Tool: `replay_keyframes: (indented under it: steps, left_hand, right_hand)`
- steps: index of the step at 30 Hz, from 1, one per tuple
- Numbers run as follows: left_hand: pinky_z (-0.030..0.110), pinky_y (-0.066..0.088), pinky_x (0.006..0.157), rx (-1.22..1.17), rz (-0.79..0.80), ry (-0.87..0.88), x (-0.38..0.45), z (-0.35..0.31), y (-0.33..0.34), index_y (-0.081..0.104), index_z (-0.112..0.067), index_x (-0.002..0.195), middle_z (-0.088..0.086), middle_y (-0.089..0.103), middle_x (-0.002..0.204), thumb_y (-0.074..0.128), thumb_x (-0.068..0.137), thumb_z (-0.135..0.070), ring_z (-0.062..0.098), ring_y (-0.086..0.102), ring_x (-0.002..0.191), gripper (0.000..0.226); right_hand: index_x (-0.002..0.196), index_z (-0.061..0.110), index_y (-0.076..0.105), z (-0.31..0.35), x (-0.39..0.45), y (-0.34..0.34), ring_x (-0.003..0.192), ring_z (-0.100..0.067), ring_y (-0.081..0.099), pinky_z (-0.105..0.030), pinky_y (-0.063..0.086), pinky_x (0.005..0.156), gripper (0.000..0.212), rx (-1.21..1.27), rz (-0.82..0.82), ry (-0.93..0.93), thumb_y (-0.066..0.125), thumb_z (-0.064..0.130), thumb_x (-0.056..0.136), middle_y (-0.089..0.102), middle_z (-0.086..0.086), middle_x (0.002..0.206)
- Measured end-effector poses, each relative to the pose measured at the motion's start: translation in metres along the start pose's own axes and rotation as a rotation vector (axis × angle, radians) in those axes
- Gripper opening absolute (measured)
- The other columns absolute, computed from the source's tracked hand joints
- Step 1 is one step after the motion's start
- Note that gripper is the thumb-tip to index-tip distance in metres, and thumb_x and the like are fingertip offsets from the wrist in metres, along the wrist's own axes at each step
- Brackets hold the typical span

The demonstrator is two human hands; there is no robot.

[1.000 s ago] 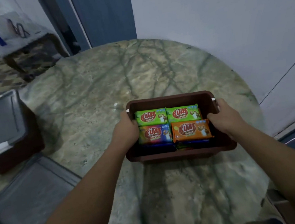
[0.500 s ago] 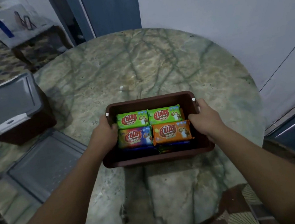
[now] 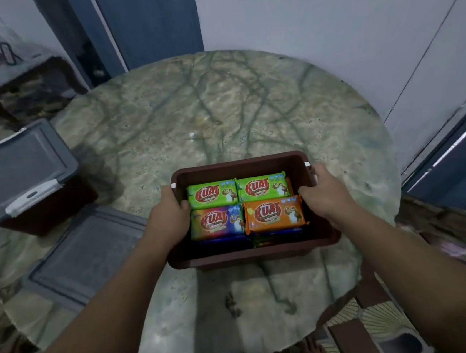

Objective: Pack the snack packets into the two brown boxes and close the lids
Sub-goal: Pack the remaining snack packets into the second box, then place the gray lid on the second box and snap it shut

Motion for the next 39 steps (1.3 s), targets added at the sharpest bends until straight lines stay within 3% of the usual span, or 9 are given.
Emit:
replay_keyframes:
  steps: [5,15,20,22,26,31,34,36,39]
  left_hand:
    - [0.037,0.040,0.069,0.027,-0.001,0.058,-0.002,0.014,-0.009,0.039,-0.011,0.123,0.012,0.056,0.094,0.046,0.103,-0.024,0.030,0.051,0.080,0.025]
    - [0.035,0.041,0.064,0.054,-0.080,0.063,-0.006,0.015,-0.009,0.043,-0.013,0.120,0.008,0.060,0.093,0.045,0.104,-0.028,0.022,0.053,0.074,0.022]
    - [0.045,0.047,0.085,0.053,-0.147,0.083,-0.014,0.012,-0.013,0.042,-0.013,0.133,0.017,0.051,0.128,0.040,0.105,-0.045,0.033,0.058,0.107,0.043]
    - [0.047,0.043,0.097,-0.013,-0.267,0.122,-0.020,0.013,-0.019,0.044,-0.014,0.138,0.016,0.047,0.134,0.037,0.104,-0.053,0.032,0.049,0.122,0.052]
    - [0.038,0.038,0.094,-0.221,-0.477,0.182,-0.024,0.037,-0.044,0.054,-0.016,0.119,0.009,0.052,0.118,0.034,0.104,-0.053,0.026,0.045,0.116,0.045]
    - [0.043,0.038,0.086,0.038,-0.415,0.094,0.009,0.117,-0.079,0.057,-0.012,0.105,0.014,0.058,0.106,0.044,0.103,-0.043,0.036,0.050,0.103,0.034]
    - [0.048,0.041,0.094,0.235,-0.249,-0.006,0.032,0.165,-0.098,0.058,-0.010,0.111,0.021,0.055,0.115,0.053,0.099,-0.038,0.042,0.048,0.109,0.032]
    - [0.049,0.042,0.097,0.317,-0.121,-0.047,0.044,0.193,-0.106,0.054,-0.011,0.119,0.022,0.051,0.122,0.057,0.096,-0.041,0.043,0.046,0.114,0.038]
    - [0.050,0.041,0.100,0.418,0.003,-0.082,0.062,0.222,-0.115,0.046,-0.009,0.130,0.024,0.047,0.132,0.057,0.094,-0.055,0.045,0.043,0.122,0.059]
  right_hand:
    - [0.112,0.034,0.052,-0.006,-0.031,0.013,0.084,-0.019,0.062,-0.038,0.054,0.075,0.027,0.008,-0.067,0.046,0.059,0.018,0.092,0.060,0.011,0.089]
    - [0.121,0.029,0.052,-0.005,-0.040,0.015,0.095,-0.029,0.063,-0.042,0.056,0.081,0.030,-0.040,-0.079,0.085,0.060,0.020,0.093,0.064,-0.004,0.106]
    - [0.136,0.022,0.046,-0.007,-0.048,0.011,0.124,-0.037,0.048,-0.045,0.045,0.099,0.047,-0.117,-0.202,0.061,0.061,0.034,0.092,0.049,-0.016,0.135]
    - [0.136,0.019,0.045,0.002,-0.058,0.006,0.132,-0.038,0.033,-0.045,0.033,0.106,0.049,-0.210,-0.350,-0.044,0.061,0.033,0.093,0.039,-0.020,0.140]
    - [0.125,0.019,0.054,0.049,-0.088,0.023,0.119,-0.037,0.040,-0.041,0.030,0.102,0.035,-0.152,-0.490,-0.405,0.061,0.021,0.091,0.048,-0.016,0.126]
    - [0.113,0.020,0.058,0.132,-0.148,0.101,0.093,-0.015,0.054,-0.029,0.040,0.084,0.024,0.118,-0.264,-0.694,0.061,0.011,0.091,0.054,0.006,0.097]
    - [0.114,0.023,0.055,0.158,-0.166,0.172,0.081,-0.015,0.057,-0.034,0.045,0.074,0.023,0.110,0.030,-0.634,0.059,0.015,0.093,0.056,0.006,0.086]
    - [0.116,0.025,0.052,0.163,-0.170,0.217,0.082,-0.018,0.061,-0.037,0.050,0.074,0.022,0.064,0.210,-0.499,0.057,0.020,0.095,0.061,0.002,0.091]
    - [0.128,0.025,0.048,0.166,-0.175,0.258,0.109,-0.027,0.059,-0.043,0.051,0.094,0.032,-0.142,0.272,-0.357,0.056,0.026,0.097,0.057,-0.007,0.122]
Point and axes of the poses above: each hand's wrist, its own x-axis towards the middle knuckle, its own y-axis out of the palm, z = x × y, the point moved 4 cm from there along x, towards the middle knuckle
